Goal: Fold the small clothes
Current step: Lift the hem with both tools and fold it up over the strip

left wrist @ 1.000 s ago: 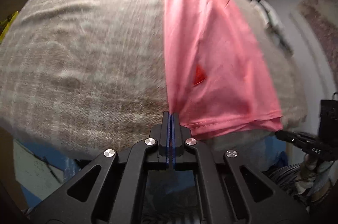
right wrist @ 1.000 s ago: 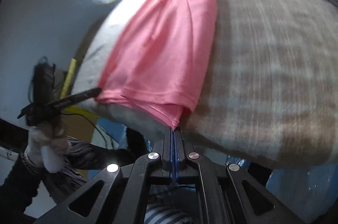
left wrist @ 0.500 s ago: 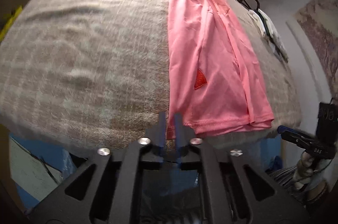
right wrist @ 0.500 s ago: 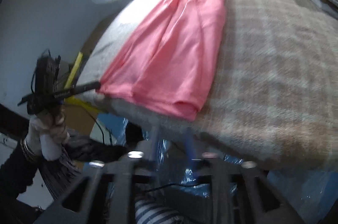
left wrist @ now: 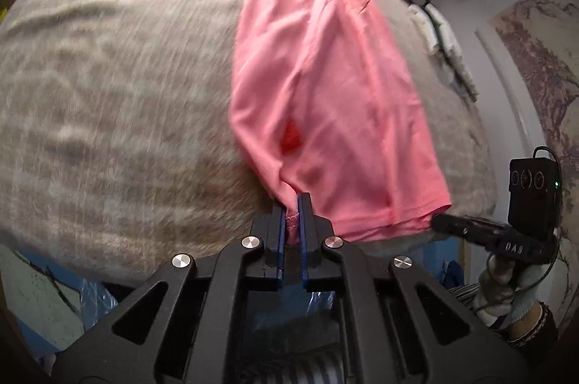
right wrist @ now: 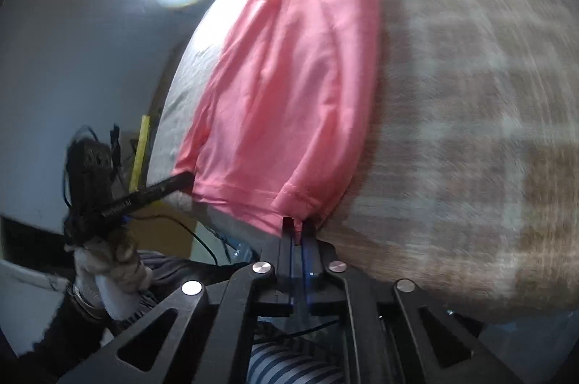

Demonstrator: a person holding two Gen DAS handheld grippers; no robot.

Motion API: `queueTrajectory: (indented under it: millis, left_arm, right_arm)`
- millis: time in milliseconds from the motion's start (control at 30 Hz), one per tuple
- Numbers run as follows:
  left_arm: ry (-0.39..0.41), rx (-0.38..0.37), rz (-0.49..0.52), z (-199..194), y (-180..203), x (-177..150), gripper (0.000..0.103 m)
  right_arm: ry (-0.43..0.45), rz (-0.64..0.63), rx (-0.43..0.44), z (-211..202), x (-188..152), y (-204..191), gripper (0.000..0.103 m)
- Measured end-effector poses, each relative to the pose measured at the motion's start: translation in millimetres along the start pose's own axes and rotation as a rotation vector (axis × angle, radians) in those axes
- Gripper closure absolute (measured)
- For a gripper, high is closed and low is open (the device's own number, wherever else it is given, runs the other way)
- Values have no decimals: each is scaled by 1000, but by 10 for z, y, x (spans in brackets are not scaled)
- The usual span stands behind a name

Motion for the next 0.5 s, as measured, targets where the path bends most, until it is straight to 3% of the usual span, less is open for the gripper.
queueTrajectory:
  millis: [133,333,500]
  left_arm:
    - [51,-25,-22,-104,74,228,100]
    - [97,-21,-64,-115,67,663,100]
    - [133,-13,-75,-31,73,1061,100]
  right_arm:
    - [52,-74,27,-134,151,-249,102]
    - [139,17,54,-363,563,-117,103]
    - [202,23,41,-422,919,-123,103]
Point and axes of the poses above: each gripper's, at about its wrist camera, not at the fingertips, and z roughly the way its jaws point, y to its right, x to its top, the point moved 2 cm from there along z, roughly the way its jaws point, and after that the axes turned 5 degrees about y, right-handed, at the moved point
